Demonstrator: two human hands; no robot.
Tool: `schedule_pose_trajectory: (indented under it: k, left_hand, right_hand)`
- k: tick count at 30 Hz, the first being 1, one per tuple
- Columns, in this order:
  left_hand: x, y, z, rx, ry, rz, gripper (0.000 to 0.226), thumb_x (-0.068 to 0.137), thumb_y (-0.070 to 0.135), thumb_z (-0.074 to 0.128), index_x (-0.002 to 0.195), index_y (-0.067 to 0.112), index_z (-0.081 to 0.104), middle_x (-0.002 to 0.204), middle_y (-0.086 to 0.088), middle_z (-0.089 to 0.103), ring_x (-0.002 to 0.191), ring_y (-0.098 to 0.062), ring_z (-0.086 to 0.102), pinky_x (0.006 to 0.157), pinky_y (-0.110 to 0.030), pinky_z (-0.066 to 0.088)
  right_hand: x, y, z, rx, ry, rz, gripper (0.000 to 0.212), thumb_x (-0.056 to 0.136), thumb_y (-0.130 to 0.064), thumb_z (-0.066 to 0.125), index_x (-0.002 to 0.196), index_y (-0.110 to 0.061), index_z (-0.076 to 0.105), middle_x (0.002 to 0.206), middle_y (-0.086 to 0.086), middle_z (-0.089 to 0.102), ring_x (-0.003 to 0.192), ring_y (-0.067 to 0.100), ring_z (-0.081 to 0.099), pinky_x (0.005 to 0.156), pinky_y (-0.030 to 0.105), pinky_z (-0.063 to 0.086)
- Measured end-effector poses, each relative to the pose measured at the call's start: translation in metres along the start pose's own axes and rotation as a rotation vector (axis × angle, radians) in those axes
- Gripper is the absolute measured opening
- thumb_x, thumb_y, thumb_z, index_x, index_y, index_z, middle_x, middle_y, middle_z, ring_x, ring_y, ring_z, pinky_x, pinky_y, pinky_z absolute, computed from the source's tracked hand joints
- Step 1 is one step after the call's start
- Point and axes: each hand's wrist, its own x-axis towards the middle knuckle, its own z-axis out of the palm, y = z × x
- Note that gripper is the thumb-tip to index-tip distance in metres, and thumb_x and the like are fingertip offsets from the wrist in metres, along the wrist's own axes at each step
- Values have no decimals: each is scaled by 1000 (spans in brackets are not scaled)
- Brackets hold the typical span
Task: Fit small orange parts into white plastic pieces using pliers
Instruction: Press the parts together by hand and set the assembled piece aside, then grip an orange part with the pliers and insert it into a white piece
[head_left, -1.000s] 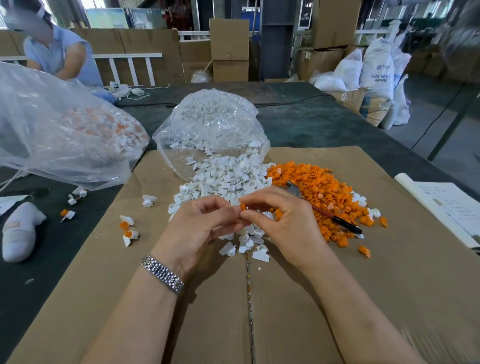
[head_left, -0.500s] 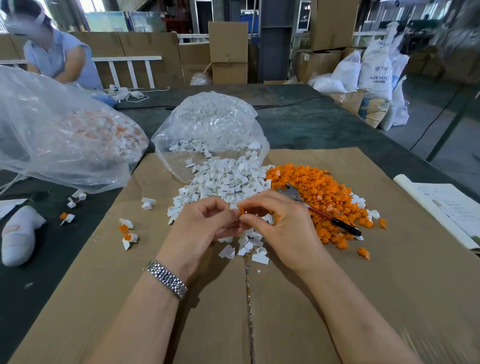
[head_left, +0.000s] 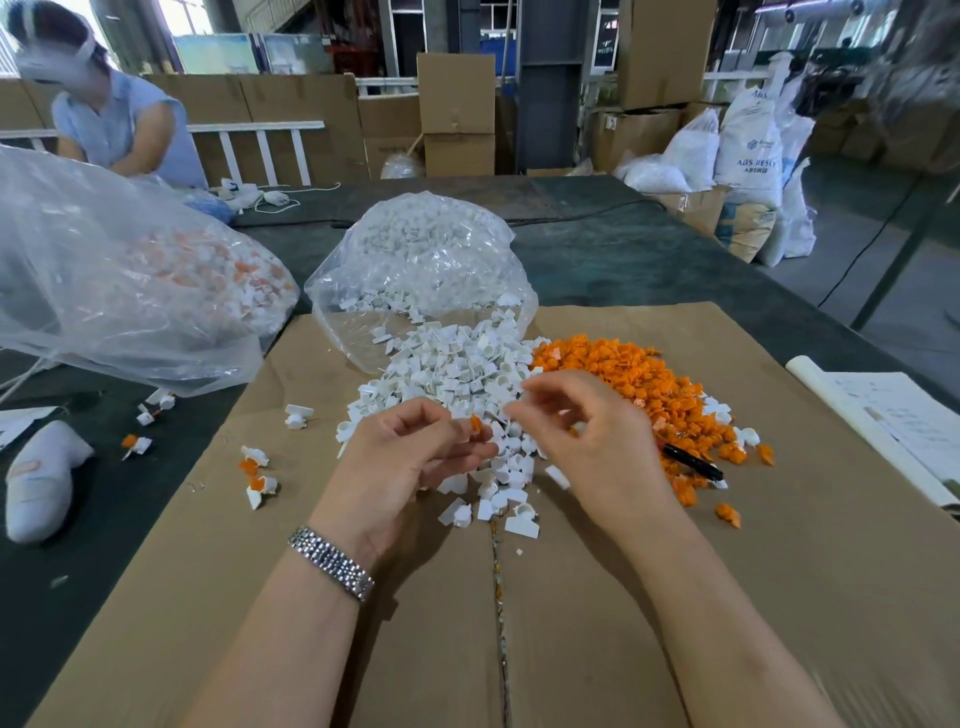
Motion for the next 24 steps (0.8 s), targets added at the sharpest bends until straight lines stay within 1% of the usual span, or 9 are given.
schedule_pose_trajectory:
  k: [2,4,5,9,15,18,20,22,24]
  left_hand:
    - [1,1,-1,-52,-20,-20,13,85,2,74,74,7,68,103,-26,75,95,-37,76,73,-27,62]
    - [1,3,-3,-77,-46,-18,9,79,9,77,73,9,71,105,-26,75,97,-37,75,75,-28,63]
    - [1,4,-3,-82,-58,-15,8,76,12,79,72,11,73,106,-26,75,98,-36,75,76,-29,63]
    - [1,5,-4,-94,-80,-12,6,75,14,79,75,10,74,106,-26,75,97,-36,75,74,-28,63]
    - [1,5,-6,-95,-72,-3,14,75,15,80,81,6,72,106,-24,75,99,-36,75,76,-28,63]
    - [2,5,-6,-107,-57,3,14,77,14,78,83,4,71,107,-22,76,102,-34,75,75,-27,63]
    - [2,5,-6,-124,-49,17,7,75,15,79,77,9,75,105,-20,76,101,-30,75,72,-25,61]
    - [2,6,-8,-130,-41,45,9,73,15,80,75,9,73,98,-15,76,94,-25,74,69,-24,59]
    - [2,8,-10,-126,-36,71,16,73,16,80,80,7,69,93,-14,73,88,-22,72,66,-23,58]
  right_hand:
    - [5,5,-14,-425,64,138,48,90,-54,65,126,-22,62,122,-4,59,113,11,55,96,34,49]
    - [6,8,-24,-785,-26,358,63,89,-60,62,131,-15,53,132,9,50,126,28,46,102,47,41]
    - [6,8,-27,-839,-96,444,67,88,-63,62,131,-12,52,133,12,48,128,33,44,103,51,40]
    - [7,3,-28,-856,-235,462,63,87,-60,66,128,-14,54,129,10,52,124,32,48,100,52,41]
    - [10,-4,-27,-777,-148,422,45,92,-44,59,123,-12,58,117,10,52,112,32,52,94,47,43]
    - [13,-16,-33,-560,-151,371,30,97,-36,55,117,-14,55,108,10,50,85,22,55,68,33,43]
    - [14,-25,-40,-376,-196,322,13,98,-28,52,103,-16,54,101,14,62,65,12,53,53,25,37]
    - [12,-36,-45,-252,-318,300,13,100,-22,51,98,-12,59,95,14,71,56,9,57,55,25,42]
    - [7,-48,-43,-157,-503,352,18,103,-27,51,98,-14,62,88,5,76,71,9,71,71,32,52]
